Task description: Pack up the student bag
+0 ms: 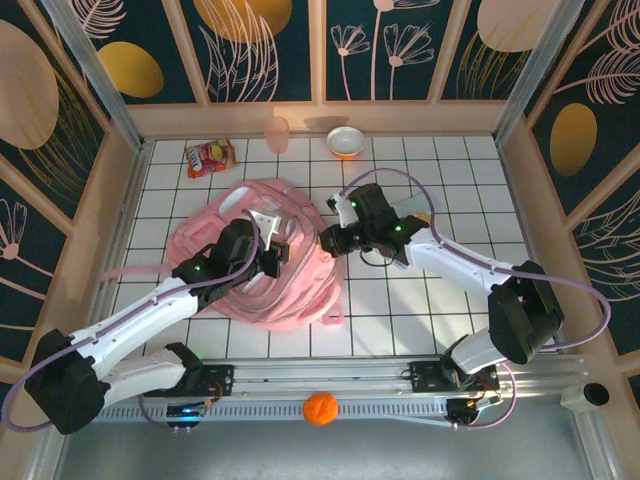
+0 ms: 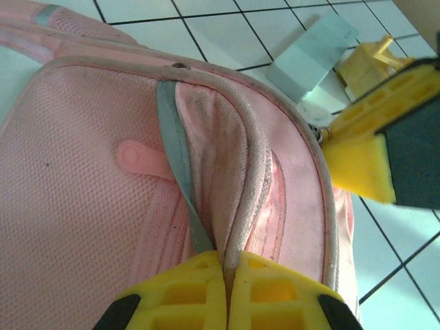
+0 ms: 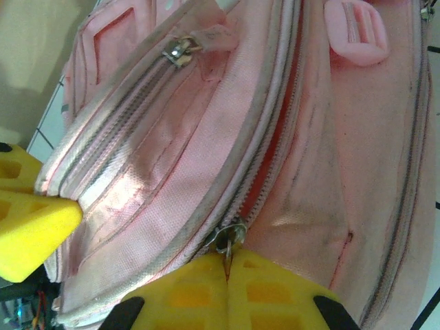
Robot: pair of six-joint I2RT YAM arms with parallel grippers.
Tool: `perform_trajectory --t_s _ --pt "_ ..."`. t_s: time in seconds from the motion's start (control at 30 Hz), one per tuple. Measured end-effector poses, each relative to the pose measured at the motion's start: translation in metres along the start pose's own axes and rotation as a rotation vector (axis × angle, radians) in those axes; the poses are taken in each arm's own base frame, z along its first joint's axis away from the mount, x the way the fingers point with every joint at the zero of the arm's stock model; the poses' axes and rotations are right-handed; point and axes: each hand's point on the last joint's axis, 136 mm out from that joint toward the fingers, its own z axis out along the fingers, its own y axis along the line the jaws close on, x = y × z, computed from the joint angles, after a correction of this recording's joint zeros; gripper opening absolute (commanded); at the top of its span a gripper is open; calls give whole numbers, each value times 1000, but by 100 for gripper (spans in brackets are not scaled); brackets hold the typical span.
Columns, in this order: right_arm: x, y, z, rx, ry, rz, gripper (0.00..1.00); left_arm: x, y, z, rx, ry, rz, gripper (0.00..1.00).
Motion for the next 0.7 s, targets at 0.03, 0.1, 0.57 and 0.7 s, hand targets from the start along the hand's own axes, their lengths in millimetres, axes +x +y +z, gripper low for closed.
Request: perform_trajectory --t_s 0.03,0.1,0.57,0.7 --pt "0 0 1 10 -4 -4 0 -3 1 3 -16 -3 -20 0" --pt "3 2 3 26 -4 -6 0 -8 4 9 -49 -9 -45 0" --pt "34 54 14 -66 -5 23 0 -50 15 41 -178 -114 -115 0" --pt "47 59 17 -58 -27 97 0 -55 13 45 -170 -134 -147 0"
